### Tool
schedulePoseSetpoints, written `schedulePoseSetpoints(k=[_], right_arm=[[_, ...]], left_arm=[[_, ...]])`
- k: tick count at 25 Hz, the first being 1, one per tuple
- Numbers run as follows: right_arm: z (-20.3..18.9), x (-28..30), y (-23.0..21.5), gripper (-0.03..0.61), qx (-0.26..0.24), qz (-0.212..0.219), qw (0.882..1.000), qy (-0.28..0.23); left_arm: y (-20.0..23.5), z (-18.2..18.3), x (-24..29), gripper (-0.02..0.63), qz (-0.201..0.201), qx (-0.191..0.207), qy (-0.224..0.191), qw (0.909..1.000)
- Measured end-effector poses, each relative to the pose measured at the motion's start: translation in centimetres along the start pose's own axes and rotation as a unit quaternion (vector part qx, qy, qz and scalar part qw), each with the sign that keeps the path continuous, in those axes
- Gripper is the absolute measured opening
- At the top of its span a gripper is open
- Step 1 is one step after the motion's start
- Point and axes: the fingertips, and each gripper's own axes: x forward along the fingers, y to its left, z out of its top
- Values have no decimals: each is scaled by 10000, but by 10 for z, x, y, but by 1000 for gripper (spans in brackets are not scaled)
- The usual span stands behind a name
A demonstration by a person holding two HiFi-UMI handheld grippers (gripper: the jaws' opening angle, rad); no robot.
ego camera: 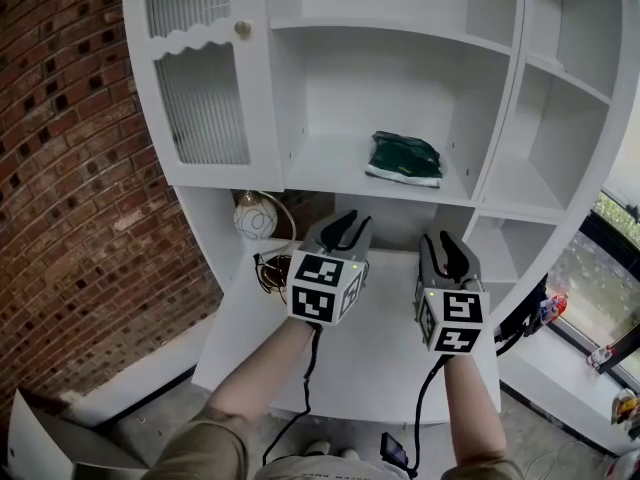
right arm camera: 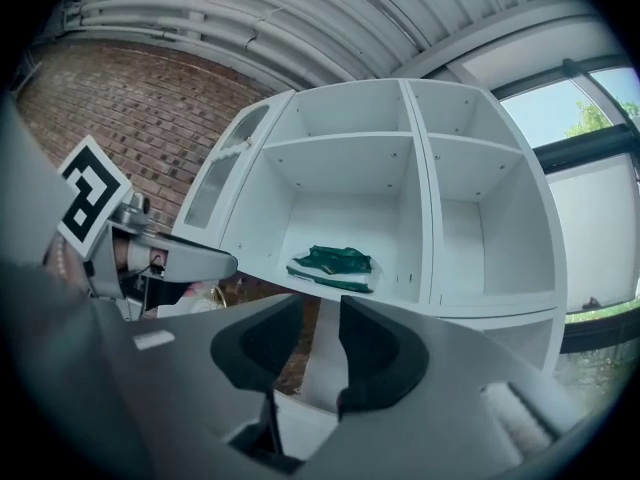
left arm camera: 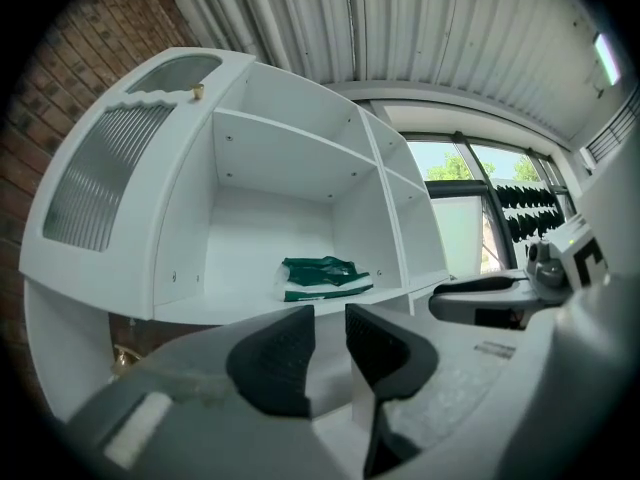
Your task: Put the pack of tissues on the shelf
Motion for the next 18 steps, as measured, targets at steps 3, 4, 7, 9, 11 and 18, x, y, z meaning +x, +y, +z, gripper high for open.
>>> schedulePoseSetpoints(k=[3,4,7,9,11,18], right_arm=[[-10,-12,5,97,84,-23,9999,58],[-13,-15,7,86,89,-22,9999,80],[-21,-25,9,54,137,-62,9998,123],[-27,-33,10,43,296,-95,9994,132],[-32,-40,12,31,435,-132,9989,142],[-69,-57,28,6,1015,-80,9938,446]], left_arm=[[-4,-9,-10,109,10,-1,13,10000],[-6,-12,-13,107,9,14,19,10000],[-13,-22,-22,87,-18,31,39,10000],[-16,-28,-28,86,-52,-11,55,10000],[-19,-34,-34,78,-56,-76,49,9999],[-30,-60,-46,8,-16,-237,61,9997]])
